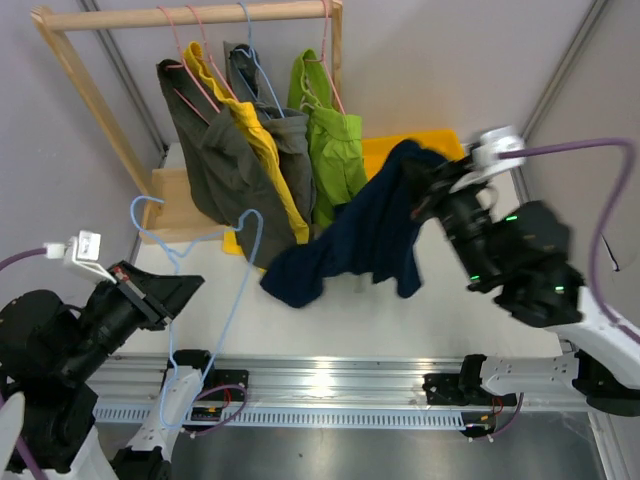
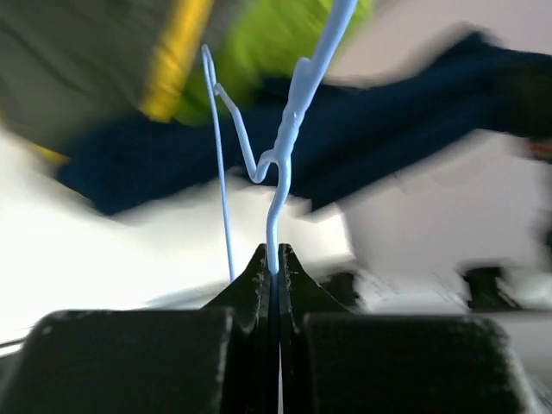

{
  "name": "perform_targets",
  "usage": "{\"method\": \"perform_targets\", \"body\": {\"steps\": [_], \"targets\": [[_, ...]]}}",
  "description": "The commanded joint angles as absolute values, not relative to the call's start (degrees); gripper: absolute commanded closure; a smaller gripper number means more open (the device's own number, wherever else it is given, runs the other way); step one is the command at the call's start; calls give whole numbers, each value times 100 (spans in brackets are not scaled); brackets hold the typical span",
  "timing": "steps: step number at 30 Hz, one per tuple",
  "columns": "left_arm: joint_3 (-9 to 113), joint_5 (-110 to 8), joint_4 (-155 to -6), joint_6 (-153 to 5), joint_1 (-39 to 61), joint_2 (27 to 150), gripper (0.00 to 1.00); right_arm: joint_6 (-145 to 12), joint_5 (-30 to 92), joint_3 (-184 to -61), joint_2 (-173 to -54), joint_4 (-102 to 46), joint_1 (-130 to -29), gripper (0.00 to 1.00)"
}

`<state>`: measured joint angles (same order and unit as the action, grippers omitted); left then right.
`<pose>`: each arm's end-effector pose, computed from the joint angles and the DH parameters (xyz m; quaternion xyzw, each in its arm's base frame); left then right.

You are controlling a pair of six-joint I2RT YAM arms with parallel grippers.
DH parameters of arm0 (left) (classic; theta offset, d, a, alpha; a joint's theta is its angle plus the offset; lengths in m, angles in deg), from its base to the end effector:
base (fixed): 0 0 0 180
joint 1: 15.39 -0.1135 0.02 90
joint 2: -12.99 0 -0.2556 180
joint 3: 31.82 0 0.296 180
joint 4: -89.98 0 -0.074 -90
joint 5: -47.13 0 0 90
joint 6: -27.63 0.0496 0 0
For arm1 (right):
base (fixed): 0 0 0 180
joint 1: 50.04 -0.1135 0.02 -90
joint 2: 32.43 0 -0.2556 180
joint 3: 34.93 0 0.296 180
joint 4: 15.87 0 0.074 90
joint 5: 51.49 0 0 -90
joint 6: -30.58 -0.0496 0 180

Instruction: Remove the shorts from the hanger

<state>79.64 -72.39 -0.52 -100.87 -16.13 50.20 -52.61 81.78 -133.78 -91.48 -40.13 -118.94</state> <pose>0.0101 -0.0243 0.5221 -0.1124 0.7758 -0.3815 0.4899 0.1117 0.1949 0.5517 -0.1133 0.6242 0.1906 0.7491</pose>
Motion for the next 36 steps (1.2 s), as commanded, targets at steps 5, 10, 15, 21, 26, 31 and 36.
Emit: {"method": "perform_targets", "body": {"steps": [5,10,15,21,26,31,36], "targets": [[10420,-4157,227,-9445,-1487,5797,100,-3852,8580,-15559,-9790,-3953,-11693,100],[10171,-3716,-737,-9568,-1495,6151,100,-4024,7905,-17070,-10695,-4635,-10642,100],[9378,-3339,-1679,-9086,-1495,6404,100,-4912,6543,-18283,-11714,-5235,-9076,100],[9274,-3320,-2408,-8576,-1495,6844,100,-5677,5013,-19674,-12883,-5043,-7256,100],[8729,-3277,-2822,-8233,-1495,6810,100,-6591,4107,-19525,-13262,-3910,-6060,100],[8385,-3066,-3059,-8004,-1495,6722,100,-6935,3570,-19490,-13903,-3539,-5743,100],[8051,-3030,-3288,-8082,-1495,6721,100,-7435,3123,-17485,-13861,-2831,-5716,100]]}}
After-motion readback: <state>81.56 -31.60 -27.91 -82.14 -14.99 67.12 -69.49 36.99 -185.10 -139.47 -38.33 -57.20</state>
